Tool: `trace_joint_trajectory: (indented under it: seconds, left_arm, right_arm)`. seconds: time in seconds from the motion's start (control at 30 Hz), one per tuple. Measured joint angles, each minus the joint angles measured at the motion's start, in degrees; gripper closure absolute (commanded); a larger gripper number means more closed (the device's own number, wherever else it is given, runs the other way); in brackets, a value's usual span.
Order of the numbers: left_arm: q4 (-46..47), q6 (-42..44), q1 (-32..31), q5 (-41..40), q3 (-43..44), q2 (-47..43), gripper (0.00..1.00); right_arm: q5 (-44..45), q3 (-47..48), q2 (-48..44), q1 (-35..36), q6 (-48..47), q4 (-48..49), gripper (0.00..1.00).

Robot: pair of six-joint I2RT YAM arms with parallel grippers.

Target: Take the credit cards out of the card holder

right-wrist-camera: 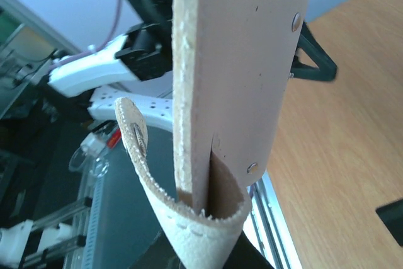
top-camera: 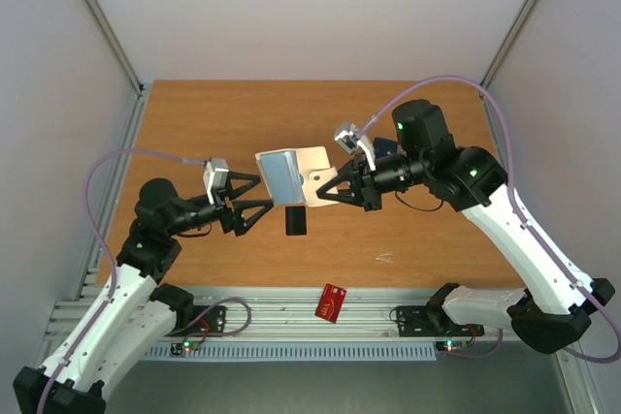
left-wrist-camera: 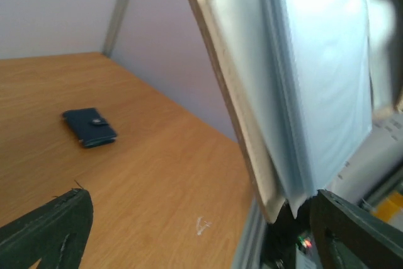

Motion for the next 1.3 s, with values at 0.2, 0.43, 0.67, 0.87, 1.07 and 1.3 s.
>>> trace_joint_trajectory:
  seconds: [0.2, 0.43, 0.67, 0.87, 1.07, 1.3]
  left_arm:
    - [0.70, 3.04, 0.00, 10.84, 1.40, -0.26, 0.01]
    - [1.64, 3.26, -1.11, 15.43, 5.53, 0.17, 0.04]
    - [3.48, 2.12, -3.41, 14.19, 6.32, 1.25, 0.30]
    - [4.33, 1.09, -3.80, 13.20, 6.43, 1.46, 0.66]
    - [4.72, 0.52, -3.85, 12.68, 6.45, 1.44, 0.98]
    - [3.30, 0.37, -3.82, 8.22, 5.95, 0.90, 1.00]
  right_arm:
    - [-5.86, 2.40, -0.09, 0.00, -6.23, -2.82, 0.99]
    - [-9.38, 3.08, 1.70, 0.00, -8.66, -3.17, 0.99]
    - [-10.45, 3.08, 3.13, 0.00, -8.63, -2.16, 0.99]
    - [-9.99, 2.56, 3.13, 0.00, -8.46, -1.03, 0.99]
    - [-6.47, 1.31, 3.17, 0.00, -7.63, -0.15, 0.97]
    - [3.72, 0.39, 3.17, 0.00, -4.98, 0.74, 0.51]
